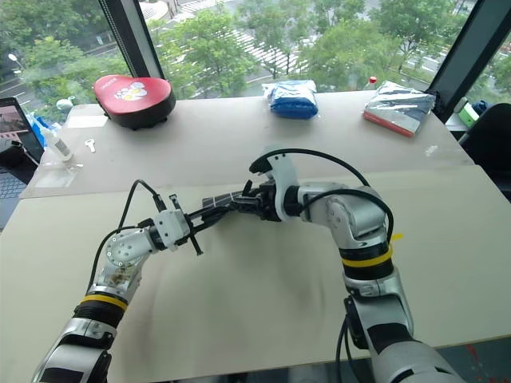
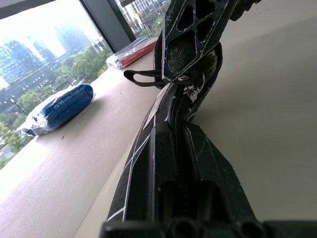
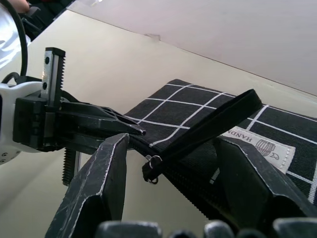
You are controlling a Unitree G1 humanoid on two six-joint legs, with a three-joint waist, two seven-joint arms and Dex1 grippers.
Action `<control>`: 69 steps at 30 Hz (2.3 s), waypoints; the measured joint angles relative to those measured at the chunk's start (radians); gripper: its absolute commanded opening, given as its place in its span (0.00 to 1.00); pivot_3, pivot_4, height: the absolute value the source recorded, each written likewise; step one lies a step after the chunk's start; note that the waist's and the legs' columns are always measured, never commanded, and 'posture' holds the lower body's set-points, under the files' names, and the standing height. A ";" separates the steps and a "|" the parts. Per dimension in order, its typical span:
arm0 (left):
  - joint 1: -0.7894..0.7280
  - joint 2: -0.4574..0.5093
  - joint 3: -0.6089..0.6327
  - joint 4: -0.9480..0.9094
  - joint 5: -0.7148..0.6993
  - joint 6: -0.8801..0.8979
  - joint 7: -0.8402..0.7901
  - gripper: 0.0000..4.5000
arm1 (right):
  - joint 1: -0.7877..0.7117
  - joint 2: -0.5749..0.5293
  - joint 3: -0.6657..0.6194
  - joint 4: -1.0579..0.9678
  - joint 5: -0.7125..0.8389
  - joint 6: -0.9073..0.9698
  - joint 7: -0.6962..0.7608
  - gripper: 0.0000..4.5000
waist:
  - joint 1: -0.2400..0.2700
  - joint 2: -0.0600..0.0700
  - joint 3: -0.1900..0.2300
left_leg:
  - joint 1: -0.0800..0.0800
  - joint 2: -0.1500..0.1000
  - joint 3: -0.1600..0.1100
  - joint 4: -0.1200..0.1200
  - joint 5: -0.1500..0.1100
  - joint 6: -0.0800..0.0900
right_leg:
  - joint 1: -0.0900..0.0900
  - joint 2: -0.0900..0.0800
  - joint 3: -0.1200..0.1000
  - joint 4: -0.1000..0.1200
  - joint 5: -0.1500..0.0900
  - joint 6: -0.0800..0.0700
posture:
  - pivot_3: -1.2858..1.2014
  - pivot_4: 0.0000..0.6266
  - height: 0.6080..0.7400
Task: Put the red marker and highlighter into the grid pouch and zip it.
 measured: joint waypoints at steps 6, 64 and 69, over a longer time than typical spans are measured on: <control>0.000 -0.002 -0.001 0.000 0.000 0.000 -0.001 0.00 | 0.009 -0.003 0.022 0.007 -0.024 -0.037 -0.016 0.01 | 0.000 0.000 0.000 | 0.000 0.000 0.000 0.000 0.000 0.000 | 0.000 0.000 0.000 0.000 0.000 0.000 | 0.52 0.24 1.00; -0.011 -0.036 -0.071 -0.005 -0.035 -0.005 -0.139 0.00 | 0.792 -0.604 -0.528 -0.304 0.258 -0.272 0.415 0.69 | 0.029 0.000 0.000 | 0.000 0.001 0.003 0.001 -0.003 0.004 | 0.004 -0.001 0.000 -0.003 0.000 0.001 | 0.52 0.24 1.00; 0.010 -0.052 -0.121 -0.040 -0.037 0.107 -0.171 0.00 | 0.821 -0.591 -0.529 -0.304 0.248 -0.338 0.391 0.69 | 0.026 -0.001 0.001 | 0.002 0.001 0.005 0.002 -0.006 0.010 | 0.004 -0.001 0.003 -0.002 0.000 0.001 | 0.52 0.24 1.00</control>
